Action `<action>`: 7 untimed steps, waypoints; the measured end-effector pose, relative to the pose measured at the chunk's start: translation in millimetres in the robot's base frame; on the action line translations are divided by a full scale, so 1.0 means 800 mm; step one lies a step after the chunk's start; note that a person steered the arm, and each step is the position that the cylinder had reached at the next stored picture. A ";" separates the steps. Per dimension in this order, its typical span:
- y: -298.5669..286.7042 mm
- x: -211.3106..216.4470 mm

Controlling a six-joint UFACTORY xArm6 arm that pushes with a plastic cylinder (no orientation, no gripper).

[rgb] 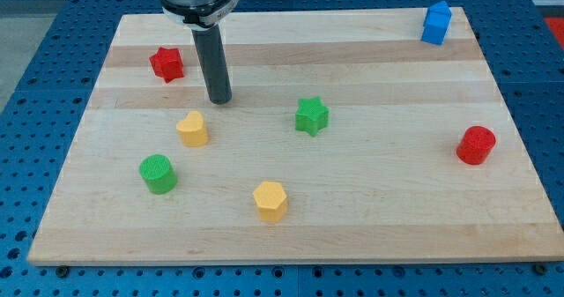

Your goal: Push the yellow heart parallel to the left of the green star

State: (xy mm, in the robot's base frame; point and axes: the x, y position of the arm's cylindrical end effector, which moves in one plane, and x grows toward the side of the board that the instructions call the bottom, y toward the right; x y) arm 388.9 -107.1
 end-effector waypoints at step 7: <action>-0.109 0.086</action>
State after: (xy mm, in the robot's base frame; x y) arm 457.8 -194.7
